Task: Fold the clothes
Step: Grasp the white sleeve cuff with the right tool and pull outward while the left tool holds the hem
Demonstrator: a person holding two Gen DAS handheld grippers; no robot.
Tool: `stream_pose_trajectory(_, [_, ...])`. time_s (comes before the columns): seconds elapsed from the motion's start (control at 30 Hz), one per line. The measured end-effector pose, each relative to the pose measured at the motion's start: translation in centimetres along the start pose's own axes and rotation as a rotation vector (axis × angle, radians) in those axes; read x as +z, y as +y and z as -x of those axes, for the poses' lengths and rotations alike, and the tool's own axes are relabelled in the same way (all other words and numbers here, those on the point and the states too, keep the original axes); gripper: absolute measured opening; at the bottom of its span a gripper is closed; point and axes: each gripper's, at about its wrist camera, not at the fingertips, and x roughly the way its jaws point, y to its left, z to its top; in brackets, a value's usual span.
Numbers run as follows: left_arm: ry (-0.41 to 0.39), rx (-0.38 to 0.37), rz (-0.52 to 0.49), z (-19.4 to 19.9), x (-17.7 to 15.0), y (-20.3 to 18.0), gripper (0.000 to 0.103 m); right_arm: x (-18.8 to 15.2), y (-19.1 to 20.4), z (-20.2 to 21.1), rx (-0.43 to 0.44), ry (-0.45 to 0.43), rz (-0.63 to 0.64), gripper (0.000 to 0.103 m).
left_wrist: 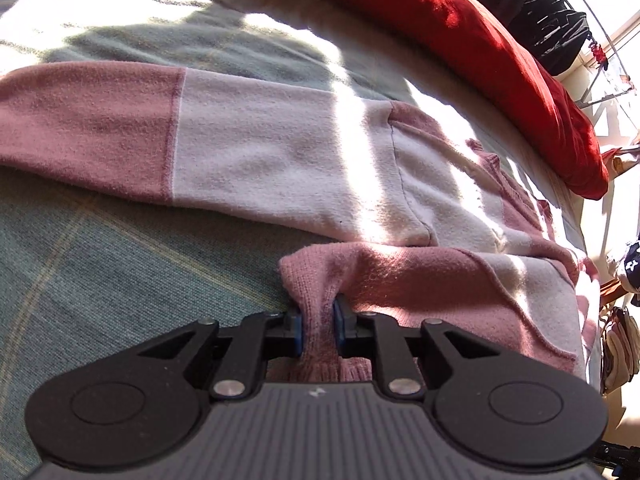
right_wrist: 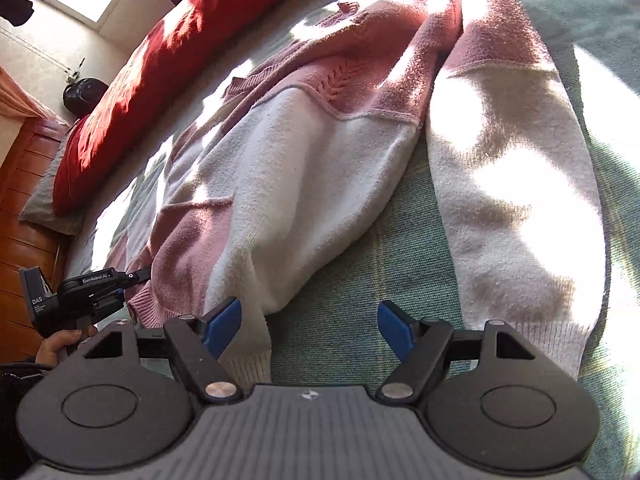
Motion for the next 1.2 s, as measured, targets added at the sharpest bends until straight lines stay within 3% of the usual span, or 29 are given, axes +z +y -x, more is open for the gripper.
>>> stream_pose_trajectory(0.2, [-0.005, 0.017, -0.01, 0.0, -0.1, -0.3, 0.017, 0.7, -1.6, 3.0, -0.249, -0.105, 0.13, 0.075])
stream_pose_trajectory(0.3, [-0.007, 0.03, -0.019, -0.1, -0.1, -0.6, 0.017, 1.6, -4.6, 3.7, -0.35, -0.134, 0.077, 0.075])
stream_pose_trajectory(0.37, [-0.007, 0.038, -0.021, -0.1, -0.1, -0.7, 0.017, 1.7, -6.7, 3.6, -0.36, -0.122, 0.011, 0.074])
stream_pose_trajectory(0.43, [-0.007, 0.048, -0.022, -0.1, -0.1, -0.9, 0.017, 1.6, -7.8, 2.7, -0.353, -0.089, -0.024, 0.065])
stream_pose_trajectory(0.57, [-0.005, 0.07, -0.034, -0.1, -0.1, -1.3, 0.017, 1.2, -6.5, 2.0, -0.372, -0.066, 0.08, 0.05])
stream_pose_trajectory(0.63, [-0.005, 0.08, -0.035, -0.1, -0.1, -1.4, 0.017, 1.3, -6.2, 1.9, -0.399, -0.051, 0.143, 0.032])
stream_pose_trajectory(0.7, [-0.006, 0.092, -0.038, -0.1, -0.1, -1.7, 0.017, 1.5, -6.3, 2.3, -0.421, -0.046, 0.186, 0.007])
stream_pose_trajectory(0.93, [-0.006, 0.152, -0.049, -0.1, -0.3, -2.6, 0.017, 3.3, -8.5, 5.6, -0.486, -0.077, 0.252, 0.005])
stream_pose_trajectory(1.2, [-0.004, 0.235, -0.064, 0.0, -0.5, -4.3, 0.017, 7.2, -12.7, 8.2, -0.694, -0.089, 0.445, 0.005])
